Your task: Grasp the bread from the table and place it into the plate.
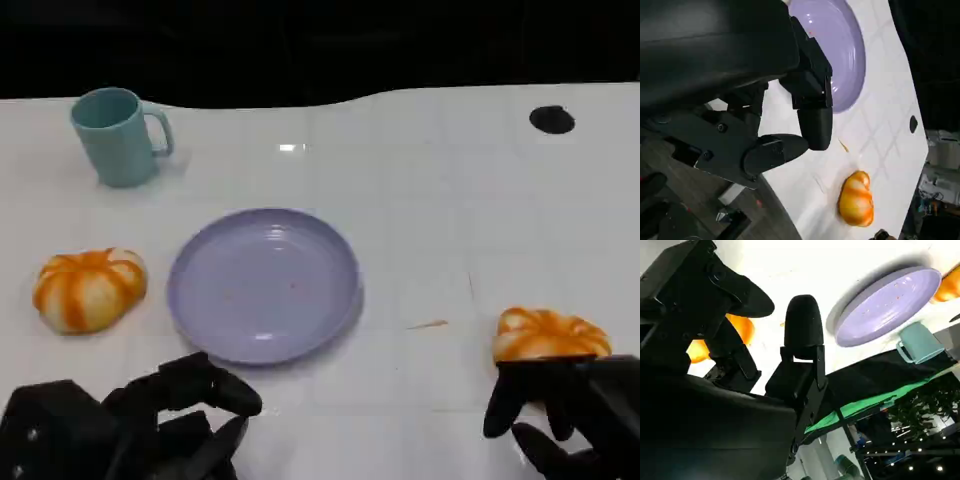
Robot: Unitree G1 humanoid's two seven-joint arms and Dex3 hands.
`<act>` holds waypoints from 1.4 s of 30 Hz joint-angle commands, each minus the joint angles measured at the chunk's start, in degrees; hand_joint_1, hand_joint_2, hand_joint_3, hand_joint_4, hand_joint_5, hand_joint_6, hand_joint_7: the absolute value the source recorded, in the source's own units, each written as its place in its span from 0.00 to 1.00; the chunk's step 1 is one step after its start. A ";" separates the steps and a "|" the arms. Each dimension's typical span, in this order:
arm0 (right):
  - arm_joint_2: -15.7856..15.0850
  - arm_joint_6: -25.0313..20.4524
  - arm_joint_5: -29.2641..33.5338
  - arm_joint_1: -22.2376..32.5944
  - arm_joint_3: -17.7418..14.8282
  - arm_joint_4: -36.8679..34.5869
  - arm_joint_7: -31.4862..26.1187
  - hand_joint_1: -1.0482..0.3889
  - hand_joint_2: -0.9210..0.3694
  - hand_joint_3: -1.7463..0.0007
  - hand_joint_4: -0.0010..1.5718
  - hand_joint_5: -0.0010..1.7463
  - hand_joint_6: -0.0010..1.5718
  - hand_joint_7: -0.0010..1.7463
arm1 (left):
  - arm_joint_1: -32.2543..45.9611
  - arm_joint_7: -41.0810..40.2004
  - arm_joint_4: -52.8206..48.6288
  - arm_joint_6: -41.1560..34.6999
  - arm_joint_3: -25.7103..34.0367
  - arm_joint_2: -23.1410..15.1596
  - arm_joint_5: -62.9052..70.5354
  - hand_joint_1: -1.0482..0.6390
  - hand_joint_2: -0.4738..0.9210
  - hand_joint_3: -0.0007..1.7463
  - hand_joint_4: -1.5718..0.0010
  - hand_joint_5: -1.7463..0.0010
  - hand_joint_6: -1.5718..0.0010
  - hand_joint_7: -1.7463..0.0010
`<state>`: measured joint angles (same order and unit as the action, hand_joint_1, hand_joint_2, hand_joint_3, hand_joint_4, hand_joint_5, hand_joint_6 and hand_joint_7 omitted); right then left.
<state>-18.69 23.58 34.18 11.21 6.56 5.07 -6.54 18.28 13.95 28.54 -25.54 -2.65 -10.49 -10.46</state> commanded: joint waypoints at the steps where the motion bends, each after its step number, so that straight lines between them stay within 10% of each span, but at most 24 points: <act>1: -0.61 0.27 0.07 -0.40 -0.22 -0.59 -0.76 0.72 0.58 0.24 0.62 1.00 0.60 0.68 | -0.19 -0.09 0.01 -0.03 0.32 -0.61 0.18 0.47 0.87 0.43 0.57 0.00 0.61 0.25; 26: -0.91 0.95 0.58 -0.52 -0.61 -0.28 -1.68 0.72 0.58 0.25 0.61 0.98 0.61 0.64 | -0.07 0.20 -0.06 0.15 0.54 -0.78 0.01 0.48 0.88 0.44 0.58 0.00 0.61 0.25; 35: -2.39 -7.68 10.95 -0.02 -1.51 7.55 -0.44 0.59 0.39 0.60 0.57 0.54 0.69 0.14 | 0.02 0.22 -0.12 0.50 0.30 -0.92 0.39 0.47 0.88 0.43 0.59 0.00 0.62 0.25; 42: -3.82 -14.55 16.84 0.66 -1.39 14.27 4.40 0.52 0.18 0.95 0.50 0.33 0.61 0.00 | 0.02 0.08 -0.11 0.03 0.33 -0.58 -0.09 0.47 0.88 0.43 0.58 0.00 0.61 0.25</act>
<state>-21.09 10.56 49.81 11.39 5.87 17.41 -3.44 18.27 13.95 28.45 -25.38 -2.62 -10.54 -10.45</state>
